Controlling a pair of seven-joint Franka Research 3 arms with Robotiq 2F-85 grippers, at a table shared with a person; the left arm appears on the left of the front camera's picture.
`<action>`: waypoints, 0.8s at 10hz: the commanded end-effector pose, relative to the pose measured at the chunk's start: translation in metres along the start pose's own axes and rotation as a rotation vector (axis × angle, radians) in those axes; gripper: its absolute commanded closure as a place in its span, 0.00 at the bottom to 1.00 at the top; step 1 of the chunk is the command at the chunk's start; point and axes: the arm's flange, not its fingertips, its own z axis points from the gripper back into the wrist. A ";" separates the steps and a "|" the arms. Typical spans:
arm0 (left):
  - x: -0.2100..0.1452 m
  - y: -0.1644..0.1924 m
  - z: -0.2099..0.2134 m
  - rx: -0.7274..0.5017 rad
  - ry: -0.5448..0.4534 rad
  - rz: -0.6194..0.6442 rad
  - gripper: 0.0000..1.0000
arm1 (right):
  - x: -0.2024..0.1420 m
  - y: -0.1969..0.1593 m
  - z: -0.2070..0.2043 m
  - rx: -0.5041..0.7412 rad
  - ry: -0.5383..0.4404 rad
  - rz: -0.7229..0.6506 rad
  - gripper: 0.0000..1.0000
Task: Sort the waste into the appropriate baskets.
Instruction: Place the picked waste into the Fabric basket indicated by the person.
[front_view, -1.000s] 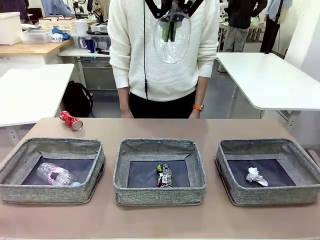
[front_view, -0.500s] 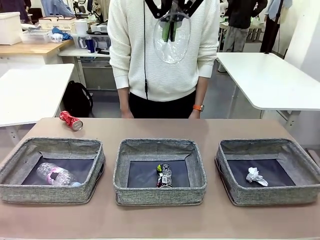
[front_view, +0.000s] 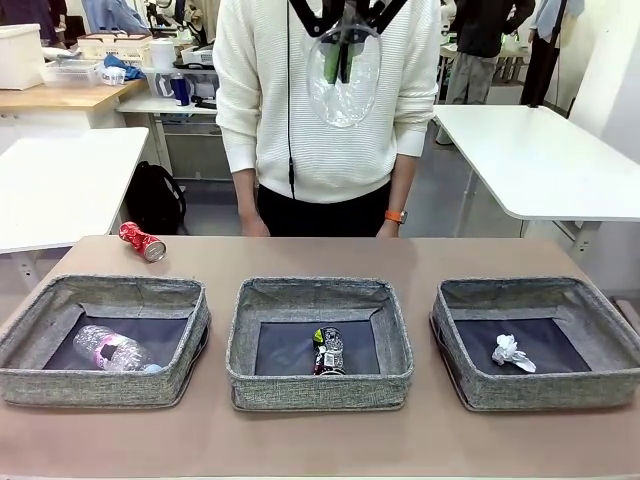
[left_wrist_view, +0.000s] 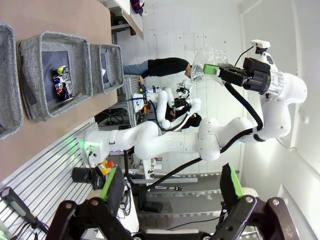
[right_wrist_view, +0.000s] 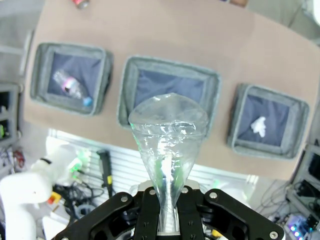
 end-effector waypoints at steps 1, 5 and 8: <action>0.000 -0.006 -0.002 -0.020 0.000 0.001 0.00 | -0.002 -0.001 0.000 0.000 -0.007 -0.009 0.93; 0.000 -0.006 -0.002 -0.020 0.000 0.001 0.00 | -0.002 -0.001 0.000 0.000 -0.007 -0.009 0.93; 0.000 -0.006 -0.002 -0.020 0.000 0.001 0.00 | -0.002 -0.001 0.000 0.000 -0.007 -0.009 0.93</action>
